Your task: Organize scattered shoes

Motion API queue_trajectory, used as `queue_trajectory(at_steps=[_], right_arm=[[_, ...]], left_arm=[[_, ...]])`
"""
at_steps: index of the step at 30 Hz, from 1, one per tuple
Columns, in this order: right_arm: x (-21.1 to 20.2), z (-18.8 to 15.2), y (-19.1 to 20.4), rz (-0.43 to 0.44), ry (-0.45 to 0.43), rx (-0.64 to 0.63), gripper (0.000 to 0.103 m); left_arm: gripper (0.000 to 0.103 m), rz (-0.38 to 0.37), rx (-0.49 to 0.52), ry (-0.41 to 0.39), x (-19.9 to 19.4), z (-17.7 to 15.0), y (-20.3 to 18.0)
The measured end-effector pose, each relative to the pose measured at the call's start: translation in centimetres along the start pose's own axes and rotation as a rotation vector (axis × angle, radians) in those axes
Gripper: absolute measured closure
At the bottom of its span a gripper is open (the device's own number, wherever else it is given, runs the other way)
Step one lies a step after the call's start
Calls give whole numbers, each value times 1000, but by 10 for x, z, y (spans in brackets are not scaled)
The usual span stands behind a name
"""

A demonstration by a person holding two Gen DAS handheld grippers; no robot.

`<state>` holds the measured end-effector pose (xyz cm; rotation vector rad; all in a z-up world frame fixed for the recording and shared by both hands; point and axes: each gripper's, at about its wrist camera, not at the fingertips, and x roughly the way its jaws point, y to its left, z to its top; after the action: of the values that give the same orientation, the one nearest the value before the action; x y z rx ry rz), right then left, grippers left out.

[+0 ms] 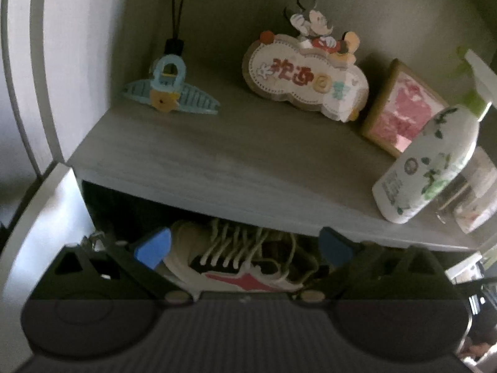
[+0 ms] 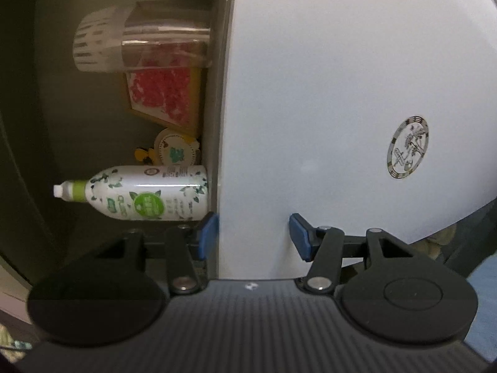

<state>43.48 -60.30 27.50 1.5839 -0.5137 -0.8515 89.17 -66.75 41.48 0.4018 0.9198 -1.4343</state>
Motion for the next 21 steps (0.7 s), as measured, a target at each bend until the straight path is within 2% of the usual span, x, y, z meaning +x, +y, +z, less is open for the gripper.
queue_trajectory(at_steps=[4, 9, 16, 18, 21], right_arm=[[27, 23, 8, 6, 54, -53, 48], [27, 28, 5, 12, 112, -63, 48], [31, 45, 8, 2, 223, -85, 48], [33, 50, 16, -14, 277, -158, 49], [32, 56, 34, -59, 357, -351, 56]], left_arm=[[1, 96, -38, -47, -4, -12, -8], [1, 189, -113, -57, -12, -26, -14], [1, 334, -307, -76, -37, -63, -11], [1, 370, -359, -86, -49, -81, -13], [1, 406, -382, -89, -62, -101, -18]])
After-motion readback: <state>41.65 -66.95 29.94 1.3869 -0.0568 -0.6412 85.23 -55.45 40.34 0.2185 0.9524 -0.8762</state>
